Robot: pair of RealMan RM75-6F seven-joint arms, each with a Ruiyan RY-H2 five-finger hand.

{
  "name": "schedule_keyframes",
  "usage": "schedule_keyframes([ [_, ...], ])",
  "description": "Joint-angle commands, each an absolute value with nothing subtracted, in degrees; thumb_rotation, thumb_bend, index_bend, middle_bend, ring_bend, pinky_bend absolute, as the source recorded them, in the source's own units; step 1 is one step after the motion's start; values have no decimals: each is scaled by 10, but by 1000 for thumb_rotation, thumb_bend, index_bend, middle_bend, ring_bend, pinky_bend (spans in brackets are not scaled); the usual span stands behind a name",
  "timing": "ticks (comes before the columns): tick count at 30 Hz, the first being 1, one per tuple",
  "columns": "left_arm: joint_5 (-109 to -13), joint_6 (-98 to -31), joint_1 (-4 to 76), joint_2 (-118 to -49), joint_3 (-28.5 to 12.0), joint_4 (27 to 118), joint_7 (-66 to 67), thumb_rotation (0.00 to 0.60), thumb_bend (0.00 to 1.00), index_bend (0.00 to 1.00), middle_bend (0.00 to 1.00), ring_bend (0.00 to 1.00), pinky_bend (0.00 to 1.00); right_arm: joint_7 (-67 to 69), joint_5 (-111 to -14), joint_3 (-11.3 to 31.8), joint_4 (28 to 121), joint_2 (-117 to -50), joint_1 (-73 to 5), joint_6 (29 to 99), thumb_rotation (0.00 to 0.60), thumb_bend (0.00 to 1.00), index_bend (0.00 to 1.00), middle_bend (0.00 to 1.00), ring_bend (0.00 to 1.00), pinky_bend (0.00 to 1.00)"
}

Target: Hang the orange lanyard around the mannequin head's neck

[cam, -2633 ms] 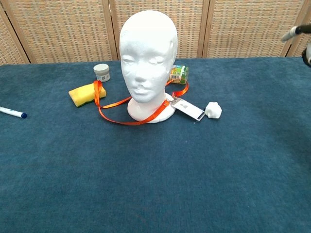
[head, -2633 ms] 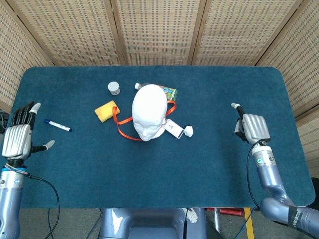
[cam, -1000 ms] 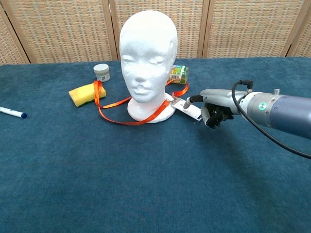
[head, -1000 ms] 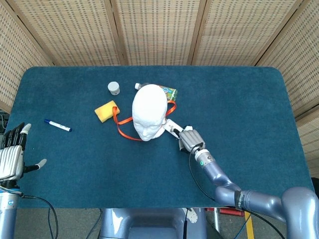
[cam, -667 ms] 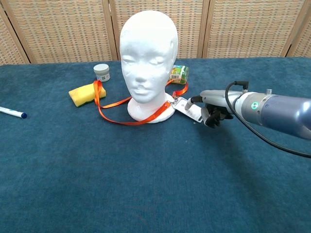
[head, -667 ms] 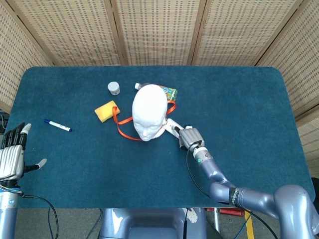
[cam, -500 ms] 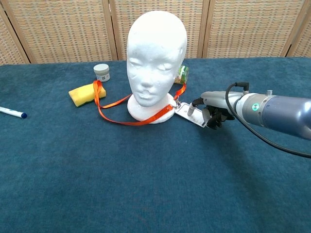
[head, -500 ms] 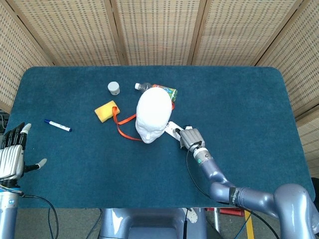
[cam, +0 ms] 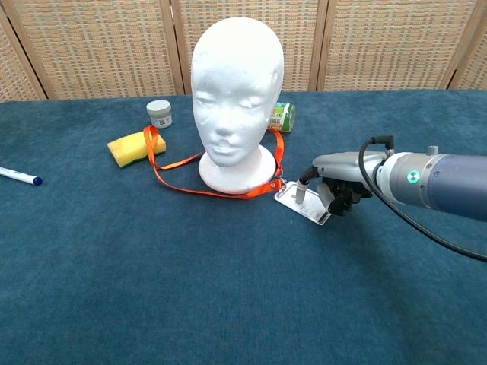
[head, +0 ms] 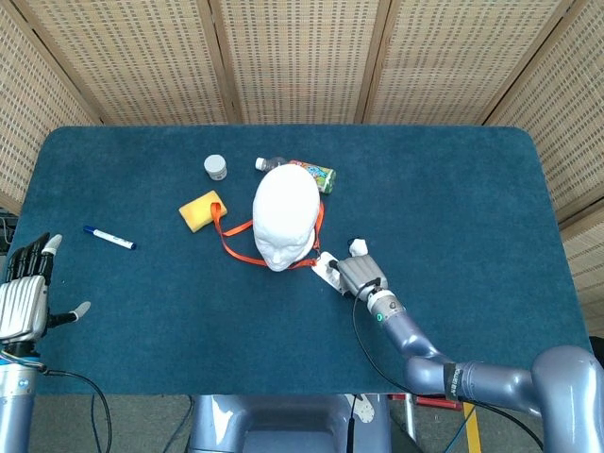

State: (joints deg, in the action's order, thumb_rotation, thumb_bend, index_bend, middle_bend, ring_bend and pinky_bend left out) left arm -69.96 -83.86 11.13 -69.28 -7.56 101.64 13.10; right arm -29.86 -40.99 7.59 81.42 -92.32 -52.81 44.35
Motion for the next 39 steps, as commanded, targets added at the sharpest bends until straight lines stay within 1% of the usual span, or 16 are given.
schedule_keyframes([
  [1, -699, -837, 111, -693, -76, 1016, 131, 600, 14, 0, 0, 0, 0, -312, -410, 64, 836, -911, -531, 447, 600, 1000, 306, 764, 664, 862],
  [10, -701, -834, 110, -694, -77, 1018, 133, 600, 14, 0, 0, 0, 0, -337, -407, 39, 920, -883, -540, 456, 600, 1000, 312, 764, 664, 863],
  [19, -703, -831, 109, -693, -78, 1019, 132, 600, 14, 0, 0, 0, 0, -353, -422, 25, 972, -882, -551, 474, 600, 1000, 317, 766, 664, 862],
  [26, -704, -829, 108, -691, -80, 1020, 129, 600, 14, 0, 0, 0, 0, -377, -427, 6, 990, -886, -559, 489, 600, 1000, 319, 766, 664, 862],
  [33, -705, -828, 107, -689, -80, 1020, 127, 600, 14, 0, 0, 0, 0, -372, -441, 15, 994, -879, -557, 512, 600, 1000, 330, 767, 664, 862],
  [39, -706, -826, 107, -691, -80, 1020, 129, 600, 13, 0, 0, 0, 0, -369, -438, 11, 977, -870, -553, 516, 600, 1000, 330, 767, 664, 862],
])
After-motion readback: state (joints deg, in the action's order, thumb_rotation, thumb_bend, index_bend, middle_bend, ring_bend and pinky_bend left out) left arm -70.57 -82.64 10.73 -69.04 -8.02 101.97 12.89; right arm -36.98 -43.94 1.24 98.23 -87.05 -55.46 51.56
